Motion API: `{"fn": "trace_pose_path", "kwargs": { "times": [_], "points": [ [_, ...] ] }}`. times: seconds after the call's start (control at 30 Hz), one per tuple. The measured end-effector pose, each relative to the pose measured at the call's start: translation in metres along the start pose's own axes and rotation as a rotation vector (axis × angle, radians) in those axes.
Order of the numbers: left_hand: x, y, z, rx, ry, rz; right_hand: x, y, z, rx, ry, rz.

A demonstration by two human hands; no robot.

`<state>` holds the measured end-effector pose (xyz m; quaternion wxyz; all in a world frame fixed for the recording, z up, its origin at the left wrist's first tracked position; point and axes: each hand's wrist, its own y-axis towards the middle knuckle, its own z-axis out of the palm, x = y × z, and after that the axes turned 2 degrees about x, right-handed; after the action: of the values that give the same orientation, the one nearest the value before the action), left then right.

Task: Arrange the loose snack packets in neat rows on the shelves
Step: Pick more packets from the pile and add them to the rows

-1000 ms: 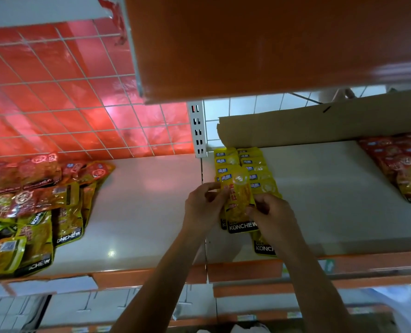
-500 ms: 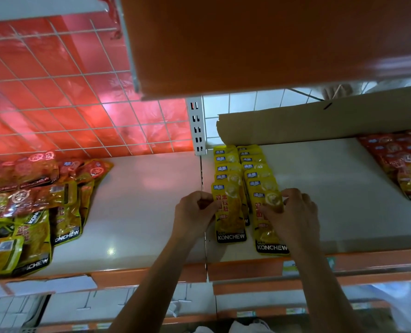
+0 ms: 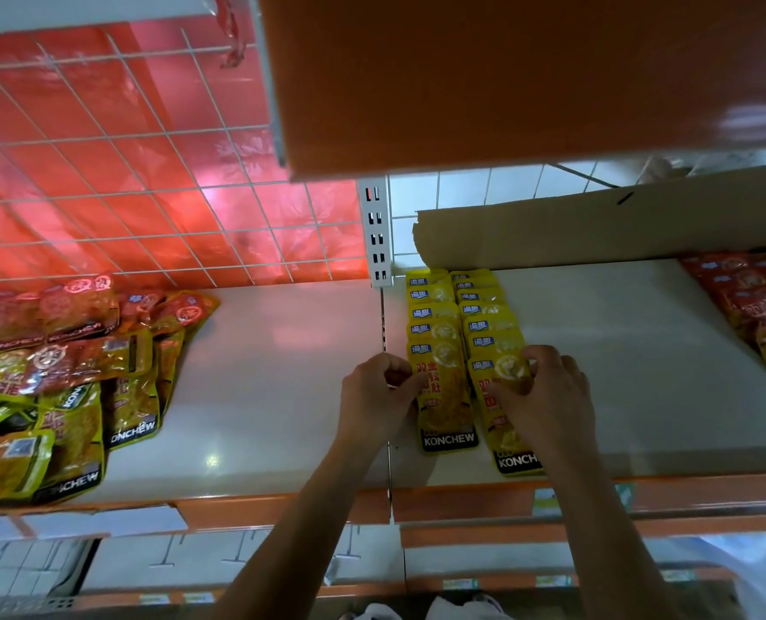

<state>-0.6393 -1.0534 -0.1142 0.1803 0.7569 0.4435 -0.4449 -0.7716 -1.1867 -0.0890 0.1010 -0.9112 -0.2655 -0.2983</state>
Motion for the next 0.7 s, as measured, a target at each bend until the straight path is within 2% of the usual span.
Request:
{"fn": "trace_pose_path", "kwargs": {
  "times": [0.43,0.7],
  "points": [
    [-0.009,-0.004,0.003,-0.047,0.041,0.002,0.005,-0.002,-0.003,-0.033,-0.019,-0.007],
    [-0.02,-0.004,0.004,0.018,0.088,0.037,0.008,-0.004,-0.005,-0.039,-0.019,-0.01]
  ]
}}
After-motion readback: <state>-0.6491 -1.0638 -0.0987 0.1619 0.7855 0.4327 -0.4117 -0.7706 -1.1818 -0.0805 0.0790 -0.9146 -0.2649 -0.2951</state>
